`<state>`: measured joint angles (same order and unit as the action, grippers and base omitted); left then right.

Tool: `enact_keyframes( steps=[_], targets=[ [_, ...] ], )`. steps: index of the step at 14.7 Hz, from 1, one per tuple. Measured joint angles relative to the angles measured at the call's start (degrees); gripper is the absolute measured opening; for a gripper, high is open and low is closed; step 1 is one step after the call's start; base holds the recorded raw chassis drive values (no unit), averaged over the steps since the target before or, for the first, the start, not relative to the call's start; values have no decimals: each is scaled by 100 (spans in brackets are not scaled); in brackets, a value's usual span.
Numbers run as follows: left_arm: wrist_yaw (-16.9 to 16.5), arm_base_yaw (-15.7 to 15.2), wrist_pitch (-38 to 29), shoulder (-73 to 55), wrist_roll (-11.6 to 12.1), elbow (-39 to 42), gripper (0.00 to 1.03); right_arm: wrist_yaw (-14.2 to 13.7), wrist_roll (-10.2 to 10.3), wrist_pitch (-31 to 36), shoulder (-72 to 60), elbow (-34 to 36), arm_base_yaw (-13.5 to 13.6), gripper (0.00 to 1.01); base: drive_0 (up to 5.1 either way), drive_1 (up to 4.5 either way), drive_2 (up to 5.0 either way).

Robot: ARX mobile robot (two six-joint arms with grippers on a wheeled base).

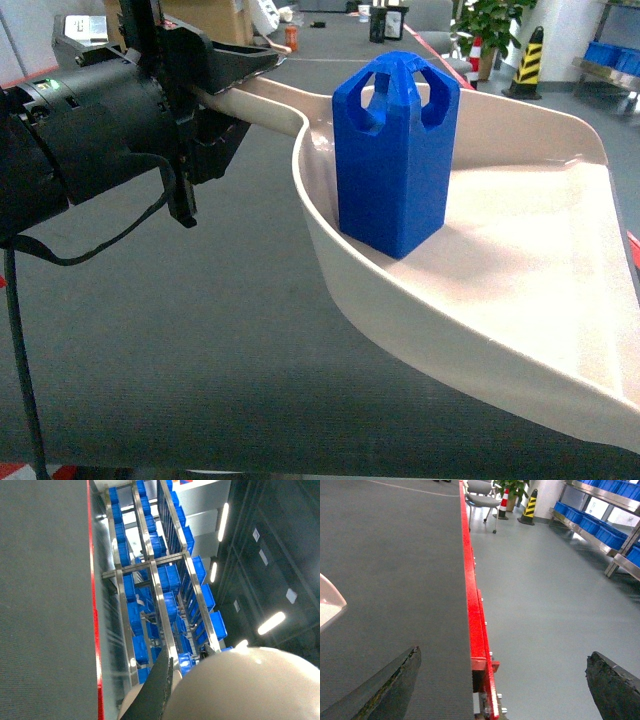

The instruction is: Place part in tray to right shelf

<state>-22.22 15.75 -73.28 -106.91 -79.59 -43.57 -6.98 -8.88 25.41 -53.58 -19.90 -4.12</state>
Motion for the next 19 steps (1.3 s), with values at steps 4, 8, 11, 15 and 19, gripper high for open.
enact_keyframes(
  steps=[4,8,11,15,19],
  targets=[
    [-4,13,-22,-15,2,-4,13,2,2,4,4,0,0,98,494,-252,-252],
    [-11,13,11,-20,2,-4,13,0,2,-4,2,0,0,98,498,-248,-248],
    [-9,17,0,-22,2,-7,13,0,2,0,2,0,0,98,496,-249,-249],
    [-11,17,-13,-22,0,-7,13,0,2,11,4,0,2,98,499,-246,-246],
    [-11,17,0,-22,4,-11,13,0,2,-7,2,0,0,98,462,-370,-82]
  ],
)
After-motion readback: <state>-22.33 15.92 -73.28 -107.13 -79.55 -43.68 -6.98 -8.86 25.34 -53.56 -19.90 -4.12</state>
